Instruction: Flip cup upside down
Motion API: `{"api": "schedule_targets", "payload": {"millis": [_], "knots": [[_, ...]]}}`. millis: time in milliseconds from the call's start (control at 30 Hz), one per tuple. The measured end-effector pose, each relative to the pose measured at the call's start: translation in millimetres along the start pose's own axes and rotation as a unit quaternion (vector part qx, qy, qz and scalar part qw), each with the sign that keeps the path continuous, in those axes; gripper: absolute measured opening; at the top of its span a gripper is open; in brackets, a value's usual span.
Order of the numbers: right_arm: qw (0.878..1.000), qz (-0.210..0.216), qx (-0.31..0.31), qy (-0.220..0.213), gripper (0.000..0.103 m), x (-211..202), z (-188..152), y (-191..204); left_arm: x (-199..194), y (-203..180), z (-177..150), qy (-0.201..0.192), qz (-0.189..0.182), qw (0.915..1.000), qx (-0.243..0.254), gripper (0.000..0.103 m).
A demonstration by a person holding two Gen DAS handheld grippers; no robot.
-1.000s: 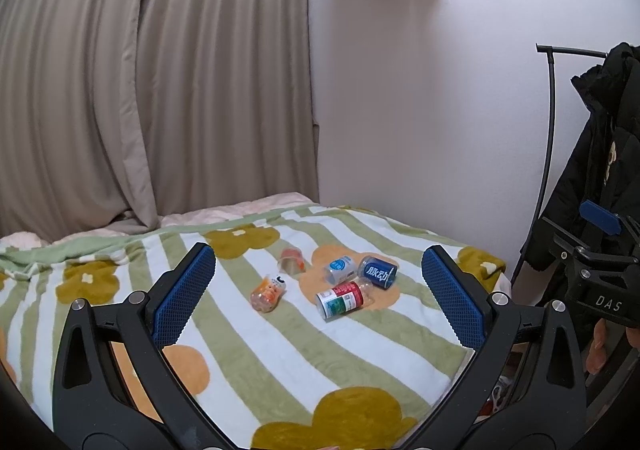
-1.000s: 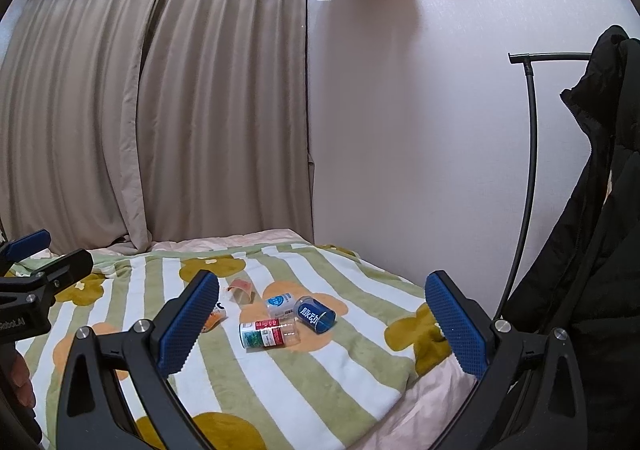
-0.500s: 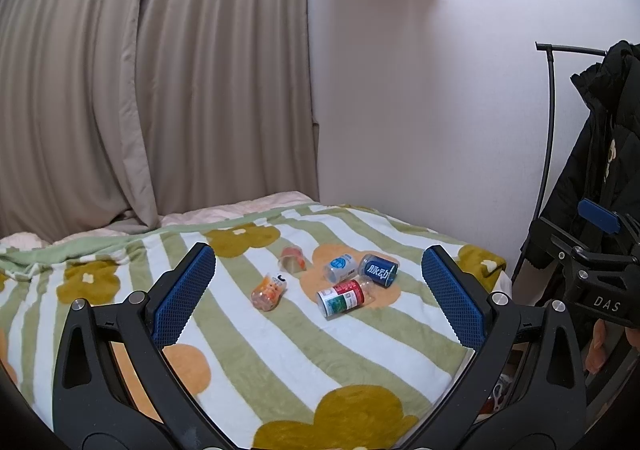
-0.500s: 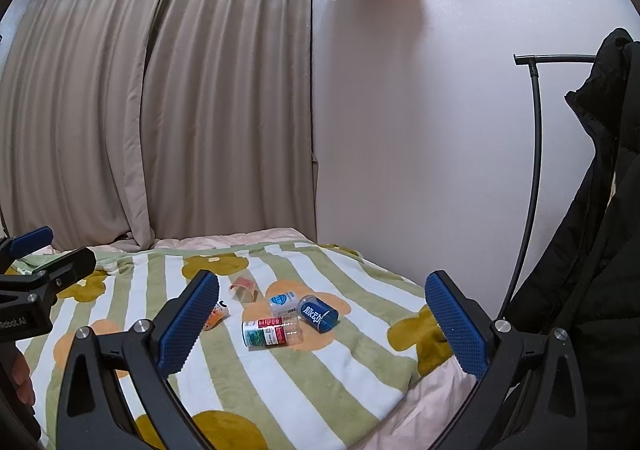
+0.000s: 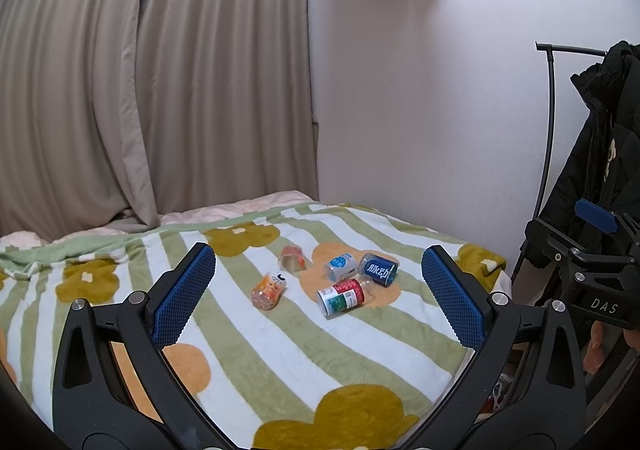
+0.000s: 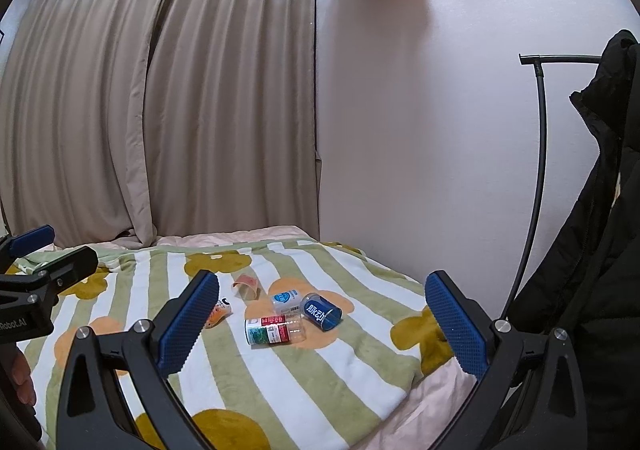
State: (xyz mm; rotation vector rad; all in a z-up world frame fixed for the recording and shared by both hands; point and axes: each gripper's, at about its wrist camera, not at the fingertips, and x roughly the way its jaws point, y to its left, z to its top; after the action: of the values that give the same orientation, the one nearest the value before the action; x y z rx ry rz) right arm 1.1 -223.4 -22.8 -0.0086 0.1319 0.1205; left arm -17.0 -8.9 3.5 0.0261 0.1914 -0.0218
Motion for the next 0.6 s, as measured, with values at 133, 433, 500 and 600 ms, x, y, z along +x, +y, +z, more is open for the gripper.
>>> {"api": "schedule_targets", "payload": {"millis": [133,433,500,600], "knots": [[1.000,0.001,0.000,0.002,0.103,0.7,-0.1,1.4,-0.5,-0.2,-0.1,0.001,0.000,1.0000,0.001,0.103],[1.000,0.009,-0.005,0.002,0.103,-0.9,2.1,5.7,0.6,2.6,-3.6,0.004,-0.001,1.0000,0.000,0.103],[1.000,0.009,-0.004,0.003,0.103,-1.2,2.4,4.9,0.8,2.4,-3.9,0.004,-0.001,1.0000,0.000,0.103],[1.000,0.010,-0.004,0.005,0.103,0.0,2.5,5.6,4.1,3.0,-5.0,0.007,0.000,1.0000,0.000,0.103]]}}
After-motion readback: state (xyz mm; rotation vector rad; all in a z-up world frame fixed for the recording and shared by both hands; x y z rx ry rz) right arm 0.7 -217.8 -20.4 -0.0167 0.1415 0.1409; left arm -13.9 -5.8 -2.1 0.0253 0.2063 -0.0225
